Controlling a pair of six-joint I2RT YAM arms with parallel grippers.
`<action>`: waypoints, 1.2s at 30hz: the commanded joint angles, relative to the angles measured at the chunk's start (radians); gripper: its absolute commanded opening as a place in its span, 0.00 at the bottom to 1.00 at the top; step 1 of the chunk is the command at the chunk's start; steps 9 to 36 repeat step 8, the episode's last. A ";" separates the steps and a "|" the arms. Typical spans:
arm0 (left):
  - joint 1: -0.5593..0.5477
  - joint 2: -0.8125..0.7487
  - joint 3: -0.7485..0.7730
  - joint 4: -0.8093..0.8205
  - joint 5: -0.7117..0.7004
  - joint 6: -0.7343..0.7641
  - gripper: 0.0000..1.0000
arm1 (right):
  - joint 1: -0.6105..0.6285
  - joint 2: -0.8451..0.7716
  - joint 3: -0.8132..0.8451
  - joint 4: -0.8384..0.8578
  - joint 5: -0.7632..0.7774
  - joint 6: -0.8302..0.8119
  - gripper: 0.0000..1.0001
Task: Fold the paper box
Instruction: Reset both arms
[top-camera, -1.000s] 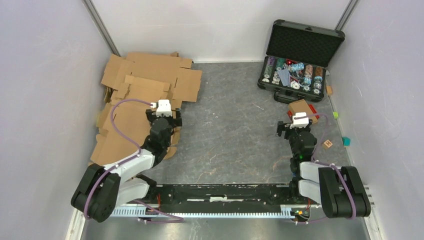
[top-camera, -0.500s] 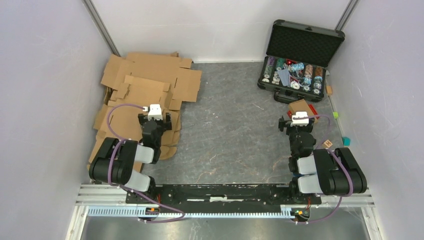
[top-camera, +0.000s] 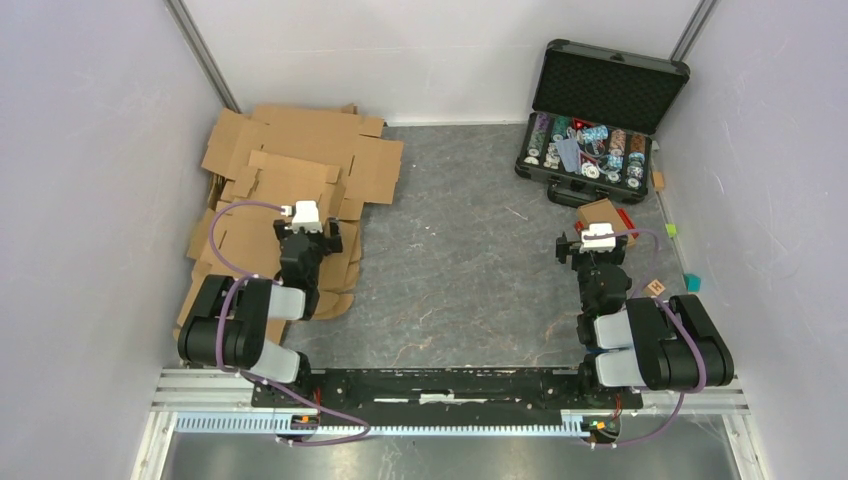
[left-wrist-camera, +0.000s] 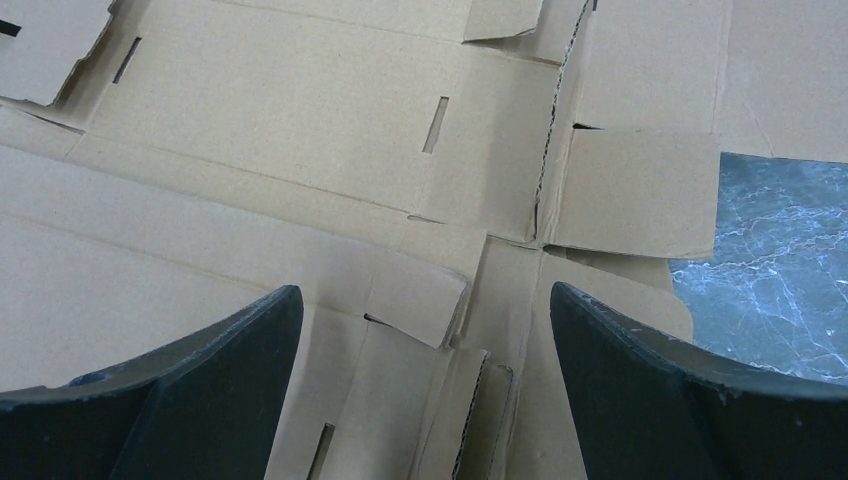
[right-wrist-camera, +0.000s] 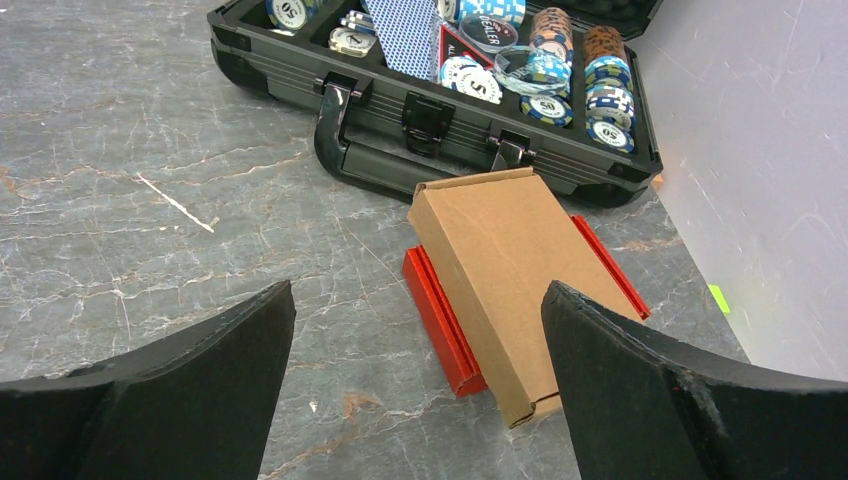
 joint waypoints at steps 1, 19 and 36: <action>0.004 -0.003 0.016 0.024 -0.003 -0.032 1.00 | 0.003 0.003 -0.097 0.050 -0.016 -0.019 0.98; 0.004 -0.002 0.017 0.020 -0.001 -0.032 1.00 | 0.004 0.004 -0.098 0.051 -0.016 -0.019 0.98; 0.004 -0.002 0.017 0.020 -0.001 -0.032 1.00 | 0.004 0.004 -0.098 0.051 -0.016 -0.019 0.98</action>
